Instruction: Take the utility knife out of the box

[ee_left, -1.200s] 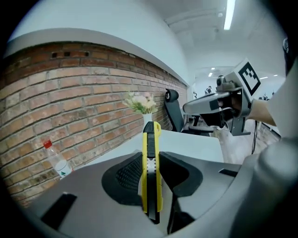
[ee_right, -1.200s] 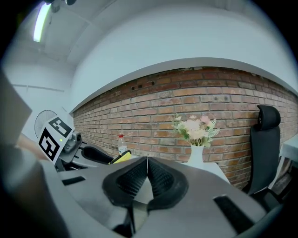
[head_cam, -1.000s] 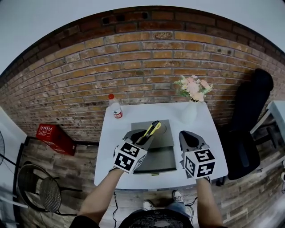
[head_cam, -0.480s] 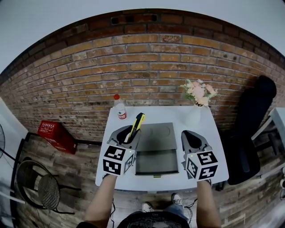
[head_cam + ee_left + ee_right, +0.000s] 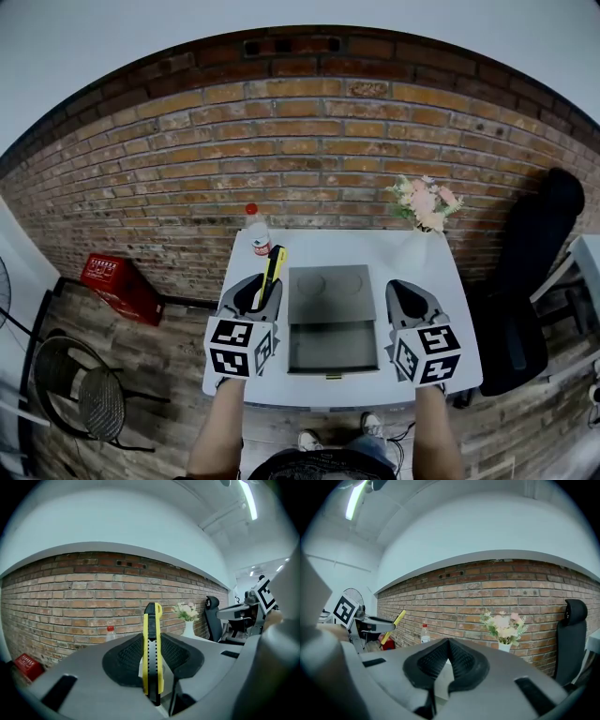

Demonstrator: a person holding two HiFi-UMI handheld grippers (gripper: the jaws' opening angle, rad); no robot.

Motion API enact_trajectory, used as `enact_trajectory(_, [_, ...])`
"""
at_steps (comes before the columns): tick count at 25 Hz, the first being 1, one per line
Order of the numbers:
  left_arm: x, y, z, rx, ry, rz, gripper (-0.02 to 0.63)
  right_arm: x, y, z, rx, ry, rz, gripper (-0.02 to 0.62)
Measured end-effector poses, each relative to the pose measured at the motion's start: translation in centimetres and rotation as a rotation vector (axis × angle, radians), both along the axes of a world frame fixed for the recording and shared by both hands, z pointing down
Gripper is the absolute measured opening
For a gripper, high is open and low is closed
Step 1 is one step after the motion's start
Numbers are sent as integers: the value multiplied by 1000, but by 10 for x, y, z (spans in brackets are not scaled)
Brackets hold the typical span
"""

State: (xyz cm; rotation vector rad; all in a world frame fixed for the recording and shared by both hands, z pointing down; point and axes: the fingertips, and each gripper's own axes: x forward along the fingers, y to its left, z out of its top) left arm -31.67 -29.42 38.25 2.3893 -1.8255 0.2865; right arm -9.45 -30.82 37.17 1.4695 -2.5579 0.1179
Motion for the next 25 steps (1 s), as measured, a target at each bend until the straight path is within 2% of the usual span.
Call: enact_trajectory(25, [1,-1,9,-18,-2,21,129,-5,-2,1,0,4,0,18])
